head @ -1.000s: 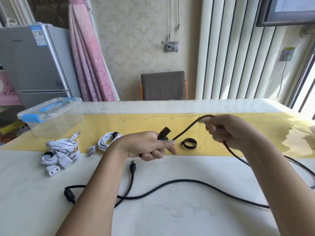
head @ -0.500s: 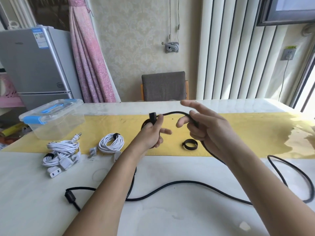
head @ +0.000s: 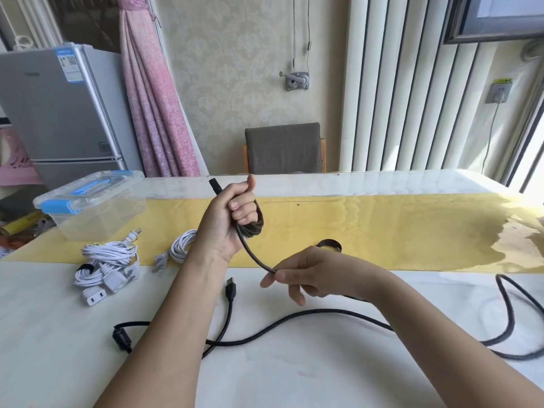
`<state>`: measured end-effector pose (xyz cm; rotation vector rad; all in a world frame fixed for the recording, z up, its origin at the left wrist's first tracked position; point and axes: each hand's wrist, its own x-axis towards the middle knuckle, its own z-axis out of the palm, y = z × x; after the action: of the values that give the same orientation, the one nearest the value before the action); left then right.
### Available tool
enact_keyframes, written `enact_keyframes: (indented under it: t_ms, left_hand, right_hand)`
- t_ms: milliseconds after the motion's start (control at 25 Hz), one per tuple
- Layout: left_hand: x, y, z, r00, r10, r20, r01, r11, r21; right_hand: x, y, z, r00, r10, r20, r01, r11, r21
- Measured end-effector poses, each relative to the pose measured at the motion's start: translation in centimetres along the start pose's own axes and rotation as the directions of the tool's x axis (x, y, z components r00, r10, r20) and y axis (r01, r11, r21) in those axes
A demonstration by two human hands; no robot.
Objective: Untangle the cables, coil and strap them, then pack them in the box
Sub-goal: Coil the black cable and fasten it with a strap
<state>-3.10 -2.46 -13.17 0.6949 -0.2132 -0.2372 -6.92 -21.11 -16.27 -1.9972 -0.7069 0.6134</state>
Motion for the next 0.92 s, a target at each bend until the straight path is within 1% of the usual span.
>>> enact_keyframes:
  t_ms: [40,80,160,200,240,280,320,360,400,440,480,560,640,680,760,800,840,920]
  left_hand:
    - [-0.5,0.2,-0.1,0.985,-0.066,0.157,0.078,0.994,-0.072]
    - [-1.0,0.4,0.1,0.955,-0.098,0.281,0.124,0.989,-0.076]
    - [-1.9,1.2,0.0,0.881,-0.174,0.439,0.192,0.981,0.003]
    - [-2.2,1.2,0.0,0.823,-0.219,0.524,0.215,0.974,0.070]
    - [-2.4,1.1,0.0,0.746,-0.283,0.603,0.237,0.959,0.156]
    - [-2.5,1.0,-0.1,0.675,-0.351,0.649,0.243,0.936,0.254]
    - [-2.5,0.9,-0.2,0.616,-0.429,0.661,0.244,0.902,0.357]
    - [-2.4,0.6,-0.2,0.583,-0.510,0.633,0.233,0.851,0.472]
    - [-2.4,0.4,-0.1,0.594,-0.575,0.562,0.187,0.778,0.599]
    - [-2.4,0.2,-0.1,0.624,-0.620,0.475,0.144,0.689,0.711]
    - [-2.2,0.0,0.0,0.651,-0.654,0.385,0.138,0.601,0.787]
    - [-2.0,-0.6,0.4,0.708,-0.675,0.209,0.175,0.454,0.874]
    - [-1.7,-1.3,0.8,0.768,-0.640,0.034,0.228,0.323,0.919]
    - [-1.6,-1.7,0.9,0.799,-0.600,-0.043,0.258,0.277,0.926]
    - [-1.3,-2.5,0.9,0.852,-0.498,-0.161,0.307,0.228,0.924]
    - [-1.1,-2.9,0.9,0.869,-0.450,-0.205,0.333,0.228,0.915]
    - [-0.9,-3.3,0.9,0.881,-0.405,-0.242,0.361,0.248,0.899]
    - [-0.4,-4.0,0.8,0.908,-0.303,-0.289,0.387,0.341,0.857]
  right_hand:
    - [-0.1,0.5,-0.6,1.000,0.022,-0.022,-0.023,1.000,-0.012]
    - [-0.3,0.9,-1.2,0.998,0.037,-0.057,-0.038,0.999,-0.020]
    - [-0.8,1.5,-2.6,0.988,0.048,-0.147,-0.049,0.999,-0.003]
    - [-1.1,1.7,-3.4,0.978,0.058,-0.198,-0.055,0.998,0.018]
    - [-1.4,1.9,-4.1,0.965,0.079,-0.250,-0.070,0.996,0.046]
    - [-1.7,2.0,-4.8,0.947,0.109,-0.301,-0.088,0.993,0.082]
    - [-1.9,2.1,-5.4,0.928,0.141,-0.346,-0.104,0.987,0.125]
    - [-2.1,2.1,-5.8,0.908,0.169,-0.383,-0.111,0.979,0.169]
    - [-2.2,2.1,-6.1,0.892,0.189,-0.411,-0.111,0.972,0.207]
    - [-2.3,1.9,-6.2,0.882,0.202,-0.427,-0.106,0.966,0.237]
    - [-2.4,1.7,-6.3,0.877,0.209,-0.432,-0.098,0.959,0.265]
    - [-2.5,1.3,-6.2,0.883,0.213,-0.418,-0.068,0.940,0.334]
    - [-2.4,1.0,-6.1,0.894,0.205,-0.398,-0.023,0.909,0.415]
    - [-2.3,0.8,-6.0,0.896,0.200,-0.397,0.002,0.892,0.453]
    - [-2.2,0.5,-5.8,0.891,0.195,-0.409,0.050,0.855,0.517]
    - [-2.2,0.2,-5.7,0.891,0.183,-0.416,0.076,0.842,0.534]
    - [-2.2,0.0,-5.5,0.893,0.160,-0.420,0.103,0.837,0.537]
    - [-2.2,-0.6,-5.1,0.908,0.083,-0.411,0.155,0.843,0.514]
